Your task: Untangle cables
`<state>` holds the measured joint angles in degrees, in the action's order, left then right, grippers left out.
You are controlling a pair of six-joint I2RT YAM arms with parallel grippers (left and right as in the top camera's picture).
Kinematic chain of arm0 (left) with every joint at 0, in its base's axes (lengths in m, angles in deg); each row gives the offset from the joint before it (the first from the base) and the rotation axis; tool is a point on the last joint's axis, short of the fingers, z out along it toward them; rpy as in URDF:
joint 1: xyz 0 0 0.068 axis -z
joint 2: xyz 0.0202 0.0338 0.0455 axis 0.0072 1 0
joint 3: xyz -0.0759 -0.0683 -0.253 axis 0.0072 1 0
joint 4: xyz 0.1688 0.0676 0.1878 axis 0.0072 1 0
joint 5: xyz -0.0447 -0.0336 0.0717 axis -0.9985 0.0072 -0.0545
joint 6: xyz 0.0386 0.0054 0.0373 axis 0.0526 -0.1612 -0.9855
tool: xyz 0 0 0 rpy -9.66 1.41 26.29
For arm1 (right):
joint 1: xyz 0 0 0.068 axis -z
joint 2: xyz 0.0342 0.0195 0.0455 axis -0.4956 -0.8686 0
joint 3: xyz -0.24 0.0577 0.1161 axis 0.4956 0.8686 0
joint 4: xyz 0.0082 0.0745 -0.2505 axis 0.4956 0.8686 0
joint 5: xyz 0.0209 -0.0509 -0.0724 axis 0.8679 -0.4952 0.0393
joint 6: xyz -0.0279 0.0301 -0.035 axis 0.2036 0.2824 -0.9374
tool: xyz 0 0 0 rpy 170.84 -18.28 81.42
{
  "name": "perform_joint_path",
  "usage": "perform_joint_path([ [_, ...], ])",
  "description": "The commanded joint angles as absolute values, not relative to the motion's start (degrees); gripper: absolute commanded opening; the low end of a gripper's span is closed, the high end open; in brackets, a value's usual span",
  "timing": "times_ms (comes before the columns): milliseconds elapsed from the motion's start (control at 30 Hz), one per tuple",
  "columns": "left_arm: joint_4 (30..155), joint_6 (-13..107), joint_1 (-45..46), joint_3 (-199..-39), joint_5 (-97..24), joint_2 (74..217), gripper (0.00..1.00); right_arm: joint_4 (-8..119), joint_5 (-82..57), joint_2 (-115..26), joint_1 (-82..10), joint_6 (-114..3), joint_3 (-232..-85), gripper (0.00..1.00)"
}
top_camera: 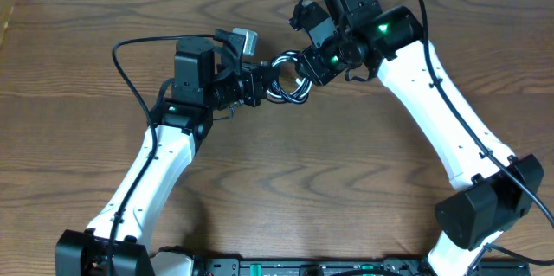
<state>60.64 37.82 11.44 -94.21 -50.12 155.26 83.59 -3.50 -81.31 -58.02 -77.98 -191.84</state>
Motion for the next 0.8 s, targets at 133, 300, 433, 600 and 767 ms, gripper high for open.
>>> perform_joint_path([
  [133, 59.6, 38.8, 11.5, -94.0, -53.9, 154.2, 0.08, 83.0, -3.8, -80.0, -58.6, -78.6, -190.8, 0.31],
  [300, 59.6, 38.7, 11.5, -94.0, -53.5, 153.9, 0.08, 82.8, -4.8, -80.0, -58.6, -78.5, -190.8, 0.01],
  [433, 59.6, 38.7, 11.5, -94.0, -53.1, 153.9, 0.08, 83.1, -8.4, -80.0, -58.6, -77.2, -190.8, 0.01],
  [600, 59.7, 38.7, 11.5, -94.0, -51.5, 153.9, 0.08, 83.5, -16.7, -80.0, -58.5, -72.7, -190.8, 0.01],
  [767, 60.2, 38.7, 11.4, -94.0, -47.6, 153.9, 0.08, 84.9, -29.1, -80.0, -57.7, -66.9, -190.8, 0.01],
])
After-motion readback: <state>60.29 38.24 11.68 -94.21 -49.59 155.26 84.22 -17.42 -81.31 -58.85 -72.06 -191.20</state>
